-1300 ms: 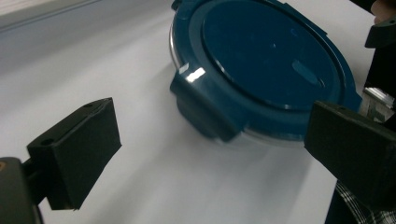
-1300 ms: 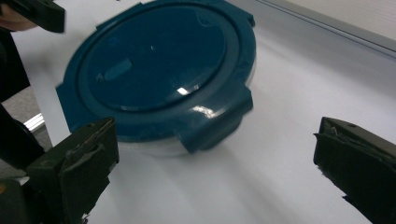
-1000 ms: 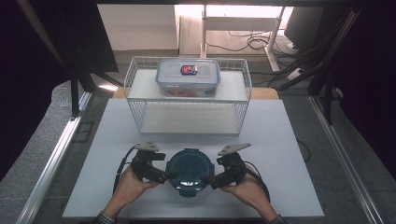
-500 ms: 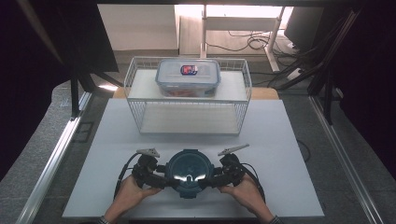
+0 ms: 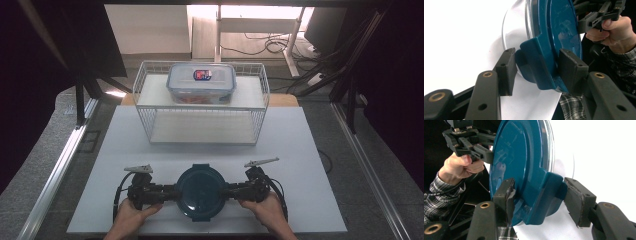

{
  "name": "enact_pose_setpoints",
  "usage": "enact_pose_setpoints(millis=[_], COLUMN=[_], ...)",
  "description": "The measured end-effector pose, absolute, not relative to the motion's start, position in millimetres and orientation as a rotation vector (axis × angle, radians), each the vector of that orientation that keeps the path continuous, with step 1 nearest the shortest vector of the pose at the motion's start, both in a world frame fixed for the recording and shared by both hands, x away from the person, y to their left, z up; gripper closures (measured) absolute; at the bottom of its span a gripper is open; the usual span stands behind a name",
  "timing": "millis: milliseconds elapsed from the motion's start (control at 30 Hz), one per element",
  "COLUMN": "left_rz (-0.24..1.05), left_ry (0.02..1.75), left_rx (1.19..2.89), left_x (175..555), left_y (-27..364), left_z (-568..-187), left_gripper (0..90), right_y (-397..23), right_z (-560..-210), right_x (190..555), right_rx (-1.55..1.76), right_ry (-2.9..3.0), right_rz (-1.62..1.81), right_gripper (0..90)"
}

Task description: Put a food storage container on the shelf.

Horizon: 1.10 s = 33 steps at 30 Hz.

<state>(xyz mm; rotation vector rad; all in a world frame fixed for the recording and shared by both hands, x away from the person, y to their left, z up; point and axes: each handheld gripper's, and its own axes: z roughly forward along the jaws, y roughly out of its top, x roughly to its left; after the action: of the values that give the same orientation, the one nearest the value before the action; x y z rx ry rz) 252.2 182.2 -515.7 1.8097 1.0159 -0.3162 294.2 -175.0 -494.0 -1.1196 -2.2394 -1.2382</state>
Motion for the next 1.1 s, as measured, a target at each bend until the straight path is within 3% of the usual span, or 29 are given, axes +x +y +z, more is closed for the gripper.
enact_pose_setpoints(millis=[600,700,1100], left_rz=[-0.347,-0.348,-0.349], left_ry=[1.04,1.032,1.095], left_rx=[1.748,1.75,1.681], left_x=[251.5,252.1,247.7], left_y=[183.7,183.9,181.6], left_z=[-519.0,-519.3,-518.5], left_gripper=[53.2,53.3,55.2], right_y=[-186.4,-187.1,-188.8], right_z=[-499.6,-502.4,-498.6], right_x=[288.2,287.7,286.9], right_rx=[-1.189,-1.188,-1.247], right_ry=[-2.184,-2.14,-2.078], right_rz=[-1.233,-1.247,-1.249], right_gripper=[46.2,51.2,56.5])
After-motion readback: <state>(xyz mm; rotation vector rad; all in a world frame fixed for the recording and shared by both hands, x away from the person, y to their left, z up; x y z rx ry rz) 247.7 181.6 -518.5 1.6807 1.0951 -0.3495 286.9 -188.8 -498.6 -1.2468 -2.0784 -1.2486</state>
